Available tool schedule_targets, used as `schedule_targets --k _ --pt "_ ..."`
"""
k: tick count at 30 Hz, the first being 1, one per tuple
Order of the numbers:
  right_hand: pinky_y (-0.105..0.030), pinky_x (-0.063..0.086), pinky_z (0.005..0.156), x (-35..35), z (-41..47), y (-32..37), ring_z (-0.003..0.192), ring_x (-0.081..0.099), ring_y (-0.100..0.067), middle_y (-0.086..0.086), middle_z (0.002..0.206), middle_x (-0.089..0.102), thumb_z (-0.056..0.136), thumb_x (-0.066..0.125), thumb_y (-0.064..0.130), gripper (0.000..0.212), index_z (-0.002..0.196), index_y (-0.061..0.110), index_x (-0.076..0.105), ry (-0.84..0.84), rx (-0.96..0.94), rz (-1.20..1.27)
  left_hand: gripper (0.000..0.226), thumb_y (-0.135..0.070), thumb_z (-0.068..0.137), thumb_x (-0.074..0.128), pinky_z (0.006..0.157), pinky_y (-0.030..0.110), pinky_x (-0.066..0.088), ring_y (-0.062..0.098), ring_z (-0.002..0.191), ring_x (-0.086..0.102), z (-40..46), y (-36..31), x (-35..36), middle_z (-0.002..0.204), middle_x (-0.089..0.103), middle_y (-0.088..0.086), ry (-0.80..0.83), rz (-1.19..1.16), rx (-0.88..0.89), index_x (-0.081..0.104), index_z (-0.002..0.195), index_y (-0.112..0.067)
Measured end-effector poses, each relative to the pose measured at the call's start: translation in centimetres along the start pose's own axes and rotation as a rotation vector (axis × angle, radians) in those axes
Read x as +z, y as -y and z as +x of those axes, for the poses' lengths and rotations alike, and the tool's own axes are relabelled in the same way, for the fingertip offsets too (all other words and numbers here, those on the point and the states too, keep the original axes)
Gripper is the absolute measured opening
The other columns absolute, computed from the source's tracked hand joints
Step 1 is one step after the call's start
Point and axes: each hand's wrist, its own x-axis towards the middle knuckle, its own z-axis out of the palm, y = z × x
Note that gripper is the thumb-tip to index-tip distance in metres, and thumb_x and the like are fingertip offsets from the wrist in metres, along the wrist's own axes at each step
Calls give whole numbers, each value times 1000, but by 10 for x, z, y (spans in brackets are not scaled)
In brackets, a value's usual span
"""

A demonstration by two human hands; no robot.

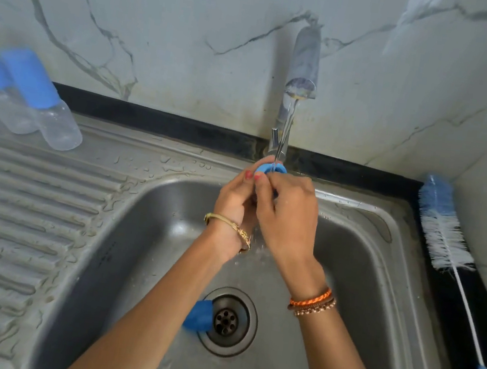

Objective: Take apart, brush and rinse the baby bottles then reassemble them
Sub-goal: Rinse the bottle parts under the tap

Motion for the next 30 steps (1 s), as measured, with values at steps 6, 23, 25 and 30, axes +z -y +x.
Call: schedule_targets --k 6,23,25,30 --pt "-26 43 66 -17 -5 -6 69 54 -13 -2 71 60 94 44 15 27 76 10 63 48 733 891 38 -29 95 33 81 25 45 18 92 56 9 -1 5 101 61 13 239 1218 633 63 107 -8" --pt "-33 32 80 -2 -16 -32 97 50 -17 7 93 71 92 39 34 34 99 20 69 121 -288 -45 54 -53 95 33 40 17 41 10 34 49 17 -19 11 37 51 1 -294 131 -471 51 70 -9" --pt "-31 27 81 -10 -16 -40 104 45 -16 10 96 71 91 42 33 31 96 23 71 49 -386 -145 55 -51 96 30 29 11 31 8 25 39 11 -18 11 34 43 0 -215 38 -522 47 67 -8" --pt "-34 28 83 -19 -9 -45 106 46 -19 10 97 70 89 45 28 27 87 21 72 -104 -436 -255 63 -51 96 26 54 20 45 11 55 55 12 -16 14 55 59 3 -13 24 -505 64 69 -9"
